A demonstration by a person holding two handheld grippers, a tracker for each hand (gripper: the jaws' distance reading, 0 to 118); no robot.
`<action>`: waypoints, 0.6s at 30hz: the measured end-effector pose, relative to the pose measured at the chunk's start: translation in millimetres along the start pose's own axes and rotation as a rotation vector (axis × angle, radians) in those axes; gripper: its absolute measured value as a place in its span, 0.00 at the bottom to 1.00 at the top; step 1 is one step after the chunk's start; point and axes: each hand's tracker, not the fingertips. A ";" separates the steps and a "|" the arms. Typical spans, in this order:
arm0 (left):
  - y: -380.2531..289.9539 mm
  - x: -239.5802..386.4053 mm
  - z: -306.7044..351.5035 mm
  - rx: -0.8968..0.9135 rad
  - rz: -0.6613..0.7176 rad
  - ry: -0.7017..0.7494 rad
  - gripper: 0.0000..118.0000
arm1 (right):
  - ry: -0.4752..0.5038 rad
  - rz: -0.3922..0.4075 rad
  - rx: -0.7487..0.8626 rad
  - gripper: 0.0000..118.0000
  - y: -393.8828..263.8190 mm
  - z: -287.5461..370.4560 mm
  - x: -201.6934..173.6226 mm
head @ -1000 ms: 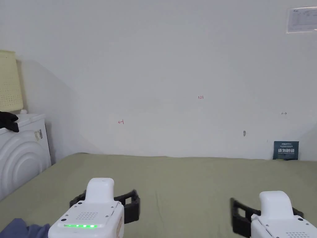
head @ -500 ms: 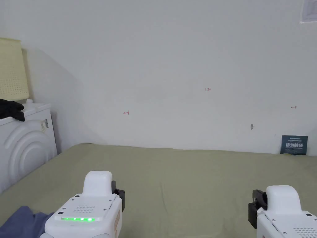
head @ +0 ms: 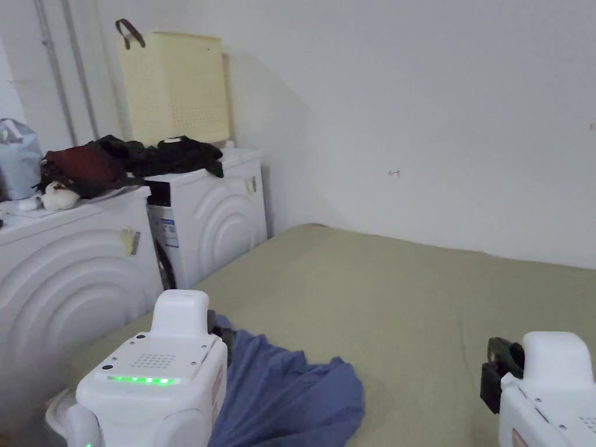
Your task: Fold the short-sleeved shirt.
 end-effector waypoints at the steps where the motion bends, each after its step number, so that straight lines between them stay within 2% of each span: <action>1: -1.5 -8.5 1.5 -0.006 0.005 0.019 0.00 | 0.019 0.002 0.002 0.00 -0.7 -3.9 -6.8; 7: -11.2 -28.3 4.6 -0.043 0.017 0.069 0.00 | 0.065 0.033 -0.014 0.00 -5.3 -21.2 -28.3; 18: -46.1 -13.6 -65.6 -0.185 0.036 -0.001 0.00 | 0.074 0.018 -0.093 0.00 -34.4 -48.8 -12.7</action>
